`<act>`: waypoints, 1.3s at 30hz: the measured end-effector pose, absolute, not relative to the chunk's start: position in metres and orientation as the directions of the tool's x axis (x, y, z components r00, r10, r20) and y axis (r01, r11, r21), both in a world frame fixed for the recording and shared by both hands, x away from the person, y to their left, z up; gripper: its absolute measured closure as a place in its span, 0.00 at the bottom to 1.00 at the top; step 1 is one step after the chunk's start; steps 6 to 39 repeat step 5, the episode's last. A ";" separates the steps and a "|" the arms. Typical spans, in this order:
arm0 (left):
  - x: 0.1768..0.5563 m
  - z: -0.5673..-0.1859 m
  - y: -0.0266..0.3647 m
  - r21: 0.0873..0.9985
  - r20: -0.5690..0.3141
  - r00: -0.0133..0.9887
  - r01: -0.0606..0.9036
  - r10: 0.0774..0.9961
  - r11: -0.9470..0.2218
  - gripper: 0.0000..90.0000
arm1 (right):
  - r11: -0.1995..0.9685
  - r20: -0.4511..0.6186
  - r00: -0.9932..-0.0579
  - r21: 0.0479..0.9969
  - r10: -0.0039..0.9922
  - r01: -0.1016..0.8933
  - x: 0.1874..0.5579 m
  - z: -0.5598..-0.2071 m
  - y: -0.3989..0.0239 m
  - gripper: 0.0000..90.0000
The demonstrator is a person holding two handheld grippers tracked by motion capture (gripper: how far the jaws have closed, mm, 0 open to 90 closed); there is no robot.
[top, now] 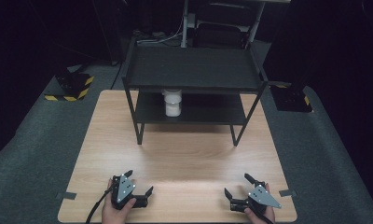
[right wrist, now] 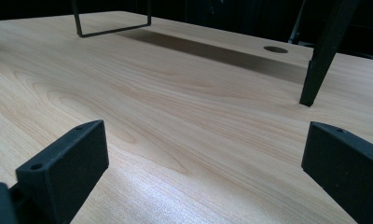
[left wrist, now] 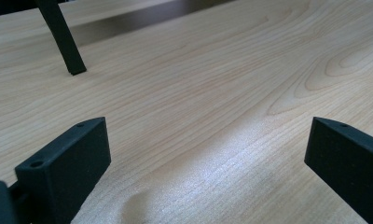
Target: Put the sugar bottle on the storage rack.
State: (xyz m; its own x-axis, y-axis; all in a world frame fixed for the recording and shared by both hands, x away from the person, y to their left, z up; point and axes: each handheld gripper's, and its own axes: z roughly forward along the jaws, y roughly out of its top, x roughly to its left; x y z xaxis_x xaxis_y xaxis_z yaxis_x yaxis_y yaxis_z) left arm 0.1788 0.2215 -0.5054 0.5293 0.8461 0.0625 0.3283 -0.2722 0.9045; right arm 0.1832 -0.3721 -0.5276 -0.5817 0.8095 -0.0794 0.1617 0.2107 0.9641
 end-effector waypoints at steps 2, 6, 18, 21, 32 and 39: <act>0.180 -0.504 0.219 0.900 0.071 0.531 0.330 0.844 -0.284 0.01 | 0.209 -0.080 -0.588 0.966 0.805 0.154 0.183 -0.529 -0.374 0.00; 0.181 -0.504 0.218 0.898 0.085 0.540 0.323 0.838 -0.299 0.01 | 0.208 -0.084 -0.592 0.968 0.801 0.144 0.181 -0.530 -0.375 0.00; 0.181 -0.504 0.218 0.898 0.085 0.540 0.323 0.838 -0.299 0.01 | 0.208 -0.084 -0.592 0.968 0.801 0.144 0.181 -0.530 -0.375 0.00; 0.181 -0.504 0.218 0.898 0.085 0.540 0.323 0.838 -0.299 0.01 | 0.208 -0.084 -0.592 0.968 0.801 0.144 0.181 -0.530 -0.375 0.00; 0.181 -0.504 0.218 0.898 0.085 0.540 0.323 0.838 -0.299 0.01 | 0.208 -0.084 -0.592 0.968 0.801 0.144 0.181 -0.530 -0.375 0.00; 0.181 -0.504 0.218 0.898 0.085 0.540 0.323 0.838 -0.299 0.01 | 0.208 -0.084 -0.592 0.968 0.801 0.144 0.181 -0.530 -0.375 0.00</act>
